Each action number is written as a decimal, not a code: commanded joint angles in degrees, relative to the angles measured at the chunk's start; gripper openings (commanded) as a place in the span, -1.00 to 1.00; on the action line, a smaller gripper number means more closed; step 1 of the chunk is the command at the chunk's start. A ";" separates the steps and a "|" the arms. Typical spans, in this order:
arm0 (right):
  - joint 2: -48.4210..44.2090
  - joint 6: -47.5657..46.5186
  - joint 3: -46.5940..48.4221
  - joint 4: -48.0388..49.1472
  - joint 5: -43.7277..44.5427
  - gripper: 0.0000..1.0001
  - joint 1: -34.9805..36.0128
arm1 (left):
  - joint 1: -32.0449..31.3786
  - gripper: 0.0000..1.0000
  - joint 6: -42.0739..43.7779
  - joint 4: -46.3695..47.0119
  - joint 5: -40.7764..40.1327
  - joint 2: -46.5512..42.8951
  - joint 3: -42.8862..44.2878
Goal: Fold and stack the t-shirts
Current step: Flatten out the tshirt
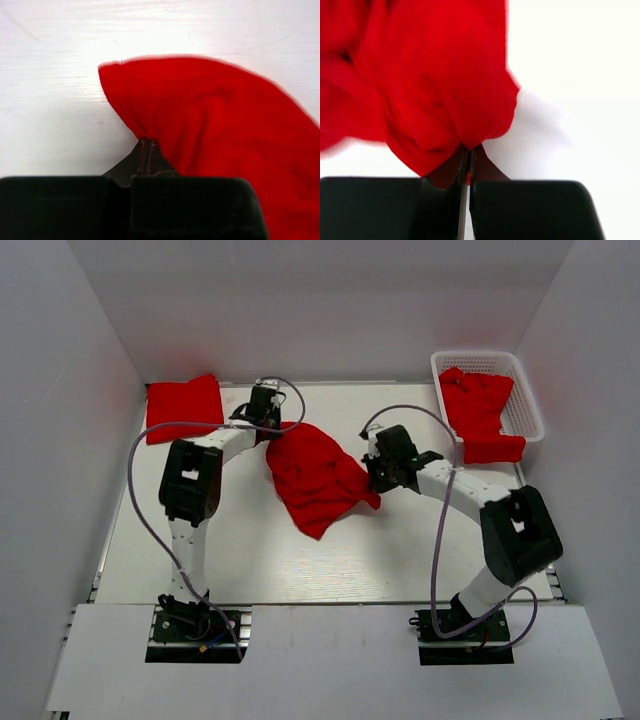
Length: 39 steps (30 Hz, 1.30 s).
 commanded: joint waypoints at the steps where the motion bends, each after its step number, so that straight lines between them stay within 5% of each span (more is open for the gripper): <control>1: -6.94 4.22 2.37 3.75 8.17 -1.00 -2.63 | 0.07 -1.00 -0.26 9.99 -4.43 -14.73 -3.79; 12: -14.78 0.30 18.33 2.88 9.16 -1.00 -13.54 | 1.21 -1.00 3.61 13.78 -11.57 -38.99 -12.41; 21: -19.27 -11.57 36.90 2.78 20.39 -1.00 -17.14 | 1.21 -1.00 12.22 17.92 -19.98 -52.18 -7.59; 32: -27.34 -20.19 33.67 4.62 35.68 -1.00 -20.74 | 1.21 -1.00 16.26 14.06 -39.40 -71.24 -15.22; 39: -31.75 -16.85 29.61 3.22 17.77 -1.00 -21.10 | 0.69 -1.00 11.00 6.24 -26.69 -72.76 -15.85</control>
